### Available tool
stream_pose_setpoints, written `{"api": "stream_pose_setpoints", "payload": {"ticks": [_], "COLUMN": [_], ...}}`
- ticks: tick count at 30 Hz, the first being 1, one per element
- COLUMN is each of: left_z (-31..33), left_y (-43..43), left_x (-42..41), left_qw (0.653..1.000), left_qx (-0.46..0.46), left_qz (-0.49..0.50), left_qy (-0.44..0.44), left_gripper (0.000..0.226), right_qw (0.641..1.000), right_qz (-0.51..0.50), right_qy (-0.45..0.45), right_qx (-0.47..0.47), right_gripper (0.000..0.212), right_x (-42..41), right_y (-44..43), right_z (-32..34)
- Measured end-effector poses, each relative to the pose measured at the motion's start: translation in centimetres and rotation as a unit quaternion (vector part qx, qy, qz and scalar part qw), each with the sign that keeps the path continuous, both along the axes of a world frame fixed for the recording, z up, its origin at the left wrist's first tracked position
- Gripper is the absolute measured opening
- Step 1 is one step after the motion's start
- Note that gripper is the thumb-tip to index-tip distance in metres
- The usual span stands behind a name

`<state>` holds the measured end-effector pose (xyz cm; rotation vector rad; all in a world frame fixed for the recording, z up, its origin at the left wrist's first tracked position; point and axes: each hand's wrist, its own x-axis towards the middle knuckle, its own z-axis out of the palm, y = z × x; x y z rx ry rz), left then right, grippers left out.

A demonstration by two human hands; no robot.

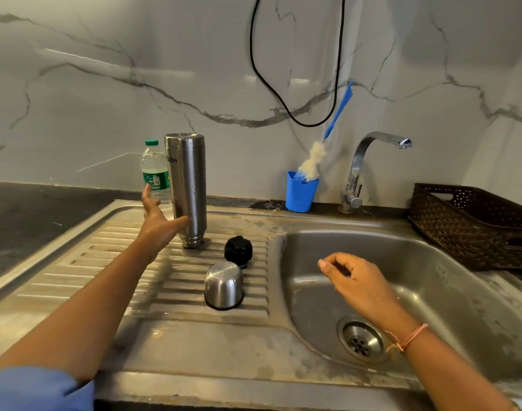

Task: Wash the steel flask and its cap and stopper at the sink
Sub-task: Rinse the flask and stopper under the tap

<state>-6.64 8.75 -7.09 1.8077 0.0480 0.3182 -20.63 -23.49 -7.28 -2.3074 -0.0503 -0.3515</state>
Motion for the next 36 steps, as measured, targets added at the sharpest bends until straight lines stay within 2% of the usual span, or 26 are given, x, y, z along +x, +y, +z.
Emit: {"api": "stream_pose_setpoints", "payload": {"ticks": [3,6,8,10,12,15,19,21,24,27,30,33,36], "left_z": [-0.2,-0.2,-0.3,-0.5,-0.5,0.1,1.3,1.9,2.6,2.6,2.2,2.6,3.3], "left_y": [0.4,0.7,0.8,0.5,-0.2,-2.1,-4.5,-5.6,-7.0,-7.9,-8.4,-9.1,-11.0], "left_x": [-1.3,-2.8,-3.8,-4.6,-5.5,-6.5,-5.6,-4.7,-3.7,-2.9,-2.2,-2.3,-3.5], "left_qw": [0.993,0.961,0.937,0.925,0.936,0.959,0.975,0.970,0.945,0.930,0.946,0.959,0.960], "left_qx": [0.060,0.189,0.283,0.339,0.333,0.277,0.205,0.184,0.182,0.212,0.209,0.228,0.247], "left_qz": [0.097,0.197,0.186,0.145,0.092,0.008,-0.073,-0.115,-0.178,-0.191,-0.163,-0.125,-0.129], "left_qy": [0.003,0.049,0.082,0.090,0.074,0.052,0.053,0.105,0.204,0.231,0.185,0.111,0.030], "left_gripper": [0.077,0.059,0.054,0.048,0.036,0.019,0.025,0.034,0.046,0.042,0.031,0.040,0.049], "right_qw": [1.000,0.999,0.999,0.999,0.999,0.999,0.999,0.999,0.999,0.998,0.997,0.994,0.964], "right_qz": [0.001,0.007,0.012,0.018,0.019,0.023,0.025,0.023,0.021,0.019,0.018,0.003,-0.004], "right_qy": [0.008,0.016,0.016,0.017,0.019,0.022,0.026,0.031,0.042,0.050,0.060,0.067,0.137], "right_qx": [-0.021,-0.033,-0.031,-0.031,-0.020,0.004,0.013,0.020,0.024,0.030,0.041,0.082,0.228], "right_gripper": [0.021,0.020,0.019,0.019,0.019,0.020,0.020,0.021,0.022,0.023,0.021,0.016,0.028], "right_x": [-0.1,-0.1,-0.1,-0.1,-0.1,-0.3,-0.6,-0.7,-0.6,-0.4,0.0,0.7,1.6], "right_y": [0.0,-0.1,-0.1,-0.1,0.0,0.2,0.6,0.6,0.5,0.4,0.5,0.8,1.6], "right_z": [-0.2,-0.2,-0.1,0.0,0.0,0.0,0.0,0.0,-0.3,-0.4,-0.3,-0.1,0.7]}}
